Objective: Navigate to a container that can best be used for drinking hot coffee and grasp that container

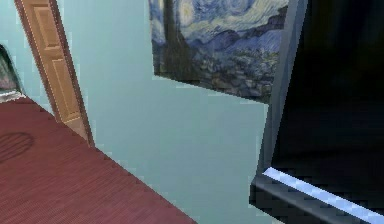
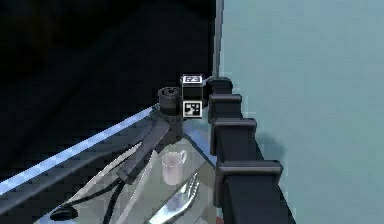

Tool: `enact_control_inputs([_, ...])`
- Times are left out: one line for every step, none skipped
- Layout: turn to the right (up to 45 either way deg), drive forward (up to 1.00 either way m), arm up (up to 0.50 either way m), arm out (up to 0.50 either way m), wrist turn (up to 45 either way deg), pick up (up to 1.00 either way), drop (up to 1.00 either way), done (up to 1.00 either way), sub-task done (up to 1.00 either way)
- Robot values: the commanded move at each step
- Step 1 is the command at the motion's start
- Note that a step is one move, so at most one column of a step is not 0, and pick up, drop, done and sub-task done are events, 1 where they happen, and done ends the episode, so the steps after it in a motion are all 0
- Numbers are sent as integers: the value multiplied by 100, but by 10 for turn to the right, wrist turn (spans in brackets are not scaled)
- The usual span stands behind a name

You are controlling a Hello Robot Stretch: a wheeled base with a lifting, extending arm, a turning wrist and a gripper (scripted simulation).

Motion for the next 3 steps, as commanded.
enact_control_inputs([0, 0, 0, 0, 450, 0, 0, 0, 0])
enact_control_inputs([0, 0, 0, 0, 450, 0, 0, 0, 0])
enact_control_inputs([0, 0, 0, 0, 330, 0, 0, 0, 0])
